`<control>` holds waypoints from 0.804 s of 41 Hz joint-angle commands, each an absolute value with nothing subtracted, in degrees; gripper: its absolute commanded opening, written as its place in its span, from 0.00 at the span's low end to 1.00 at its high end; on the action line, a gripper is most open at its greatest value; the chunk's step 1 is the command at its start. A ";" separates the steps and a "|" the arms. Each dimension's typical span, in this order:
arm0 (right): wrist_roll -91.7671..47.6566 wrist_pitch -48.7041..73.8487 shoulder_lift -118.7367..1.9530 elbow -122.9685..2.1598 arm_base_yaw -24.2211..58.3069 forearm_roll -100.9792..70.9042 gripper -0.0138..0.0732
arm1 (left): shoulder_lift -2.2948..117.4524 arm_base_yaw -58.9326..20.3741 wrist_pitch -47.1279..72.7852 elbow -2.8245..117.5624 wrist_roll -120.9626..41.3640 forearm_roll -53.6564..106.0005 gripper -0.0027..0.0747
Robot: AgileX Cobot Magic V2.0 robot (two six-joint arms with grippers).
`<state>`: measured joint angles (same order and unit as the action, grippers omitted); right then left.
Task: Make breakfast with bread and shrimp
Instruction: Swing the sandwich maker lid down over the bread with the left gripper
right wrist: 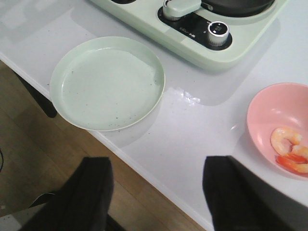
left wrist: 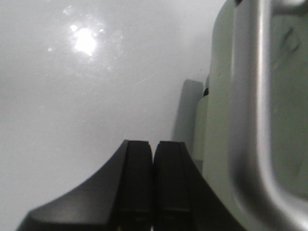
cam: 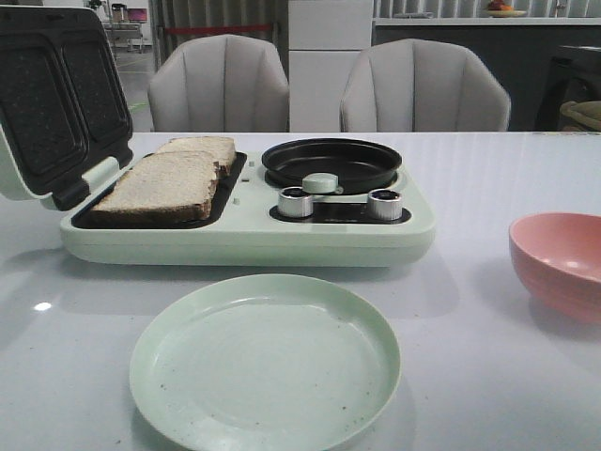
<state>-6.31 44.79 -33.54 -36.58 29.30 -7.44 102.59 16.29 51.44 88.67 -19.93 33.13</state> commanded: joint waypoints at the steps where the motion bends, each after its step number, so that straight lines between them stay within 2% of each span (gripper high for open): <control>1: -6.29 40.80 -33.56 -38.20 29.26 -7.11 0.75 | 101.66 16.54 51.78 93.82 -22.48 40.90 0.16; 9: -6.29 40.84 -33.56 -38.20 29.26 -7.11 0.75 | 101.57 16.20 54.20 94.69 -27.77 48.95 0.16; 21: -6.29 40.84 -33.56 -38.20 29.26 -7.11 0.75 | 100.52 11.50 61.78 94.13 -30.74 49.11 0.16; 33: -6.29 40.79 -33.56 -38.20 29.26 -7.11 0.75 | 89.40 0.54 53.56 83.02 -31.78 42.49 0.16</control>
<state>-6.31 44.79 -33.54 -36.58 29.30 -7.44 95.71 3.58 57.69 84.94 -31.50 42.17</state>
